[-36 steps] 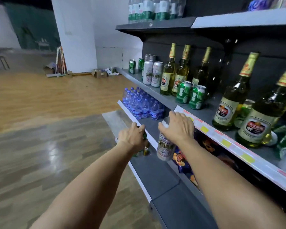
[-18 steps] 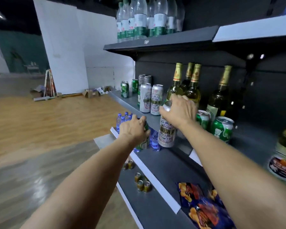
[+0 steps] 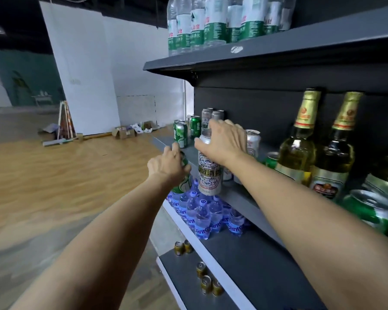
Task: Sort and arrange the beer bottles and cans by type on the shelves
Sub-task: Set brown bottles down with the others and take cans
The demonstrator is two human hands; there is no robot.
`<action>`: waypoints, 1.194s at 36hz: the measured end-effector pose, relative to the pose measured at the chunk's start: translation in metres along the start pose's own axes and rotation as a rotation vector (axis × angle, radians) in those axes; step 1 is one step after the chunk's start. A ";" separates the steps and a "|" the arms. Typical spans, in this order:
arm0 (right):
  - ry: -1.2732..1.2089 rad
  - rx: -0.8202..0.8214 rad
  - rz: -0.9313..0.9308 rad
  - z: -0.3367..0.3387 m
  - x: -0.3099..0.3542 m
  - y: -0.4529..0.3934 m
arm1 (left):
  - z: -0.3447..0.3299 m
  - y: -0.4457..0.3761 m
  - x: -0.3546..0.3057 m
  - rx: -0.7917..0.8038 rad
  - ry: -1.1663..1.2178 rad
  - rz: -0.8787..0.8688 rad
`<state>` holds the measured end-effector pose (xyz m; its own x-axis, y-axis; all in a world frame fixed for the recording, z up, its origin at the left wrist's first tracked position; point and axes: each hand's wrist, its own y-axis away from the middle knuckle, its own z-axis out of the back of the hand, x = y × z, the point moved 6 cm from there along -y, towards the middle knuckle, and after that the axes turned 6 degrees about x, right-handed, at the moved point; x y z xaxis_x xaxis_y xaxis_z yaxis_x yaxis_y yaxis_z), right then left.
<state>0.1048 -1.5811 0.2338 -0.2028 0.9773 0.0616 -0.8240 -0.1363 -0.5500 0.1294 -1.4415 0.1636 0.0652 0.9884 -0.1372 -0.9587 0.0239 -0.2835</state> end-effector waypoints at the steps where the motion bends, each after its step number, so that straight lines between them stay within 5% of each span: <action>1: 0.003 -0.001 -0.007 -0.007 0.007 -0.012 | -0.001 -0.012 0.008 0.000 0.003 -0.001; 11: 0.109 0.010 -0.176 -0.066 0.043 -0.135 | -0.003 -0.142 0.070 -0.007 0.061 -0.132; 21: 0.235 0.104 -0.349 -0.105 0.010 -0.207 | -0.038 -0.235 0.053 0.027 0.310 -0.254; 43: 0.271 0.398 -0.718 -0.167 -0.057 -0.234 | -0.108 -0.287 -0.004 0.201 0.185 -0.538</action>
<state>0.3971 -1.5777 0.2202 0.5291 0.8469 0.0541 -0.8387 0.5315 -0.1187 0.4339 -1.4688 0.1433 0.5851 0.7879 -0.1920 -0.8103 0.5587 -0.1765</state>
